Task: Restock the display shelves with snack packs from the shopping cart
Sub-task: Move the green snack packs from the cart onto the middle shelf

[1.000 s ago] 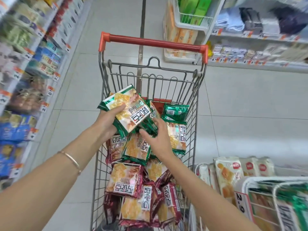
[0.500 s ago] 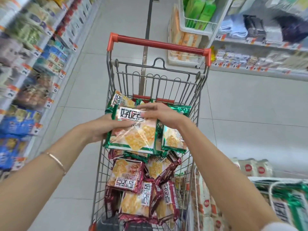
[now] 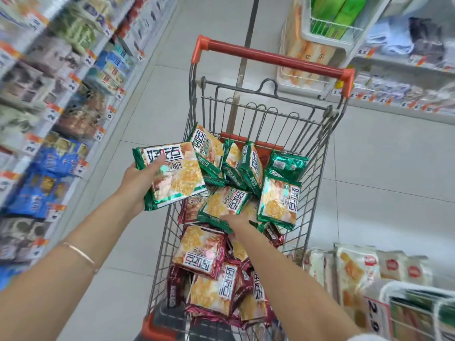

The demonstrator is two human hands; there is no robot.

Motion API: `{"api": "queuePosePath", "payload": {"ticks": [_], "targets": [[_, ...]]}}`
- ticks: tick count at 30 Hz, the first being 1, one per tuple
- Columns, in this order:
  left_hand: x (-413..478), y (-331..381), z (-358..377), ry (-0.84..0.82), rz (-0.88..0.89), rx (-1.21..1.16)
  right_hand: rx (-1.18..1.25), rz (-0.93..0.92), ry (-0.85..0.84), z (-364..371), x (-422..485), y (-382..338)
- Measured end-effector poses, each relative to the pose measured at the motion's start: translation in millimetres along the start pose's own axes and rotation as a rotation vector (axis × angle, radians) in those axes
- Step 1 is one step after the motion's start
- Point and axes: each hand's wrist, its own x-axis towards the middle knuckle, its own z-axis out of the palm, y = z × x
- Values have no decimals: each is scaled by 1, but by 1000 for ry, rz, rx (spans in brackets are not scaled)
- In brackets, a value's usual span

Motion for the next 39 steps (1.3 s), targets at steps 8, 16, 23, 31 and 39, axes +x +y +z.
{"api": "queuePosePath", "payload": {"ticks": [8,16,23,31,39], "targets": [[-1,14,9,99,24,129,166,-372,72,-84,-81,-42],[-44,26,39,-252,-97,294,212,-503,-62,-80,-134,-61],[-95,39,21,-868,-182,340,334,-446,38,-57,-141,-2],[-175,26,33,-1060,61,616,613,-611,257,-53,-294,83],[-367,-38,72,-1431,188,848,888,-649,581,-93,-415,260]]}}
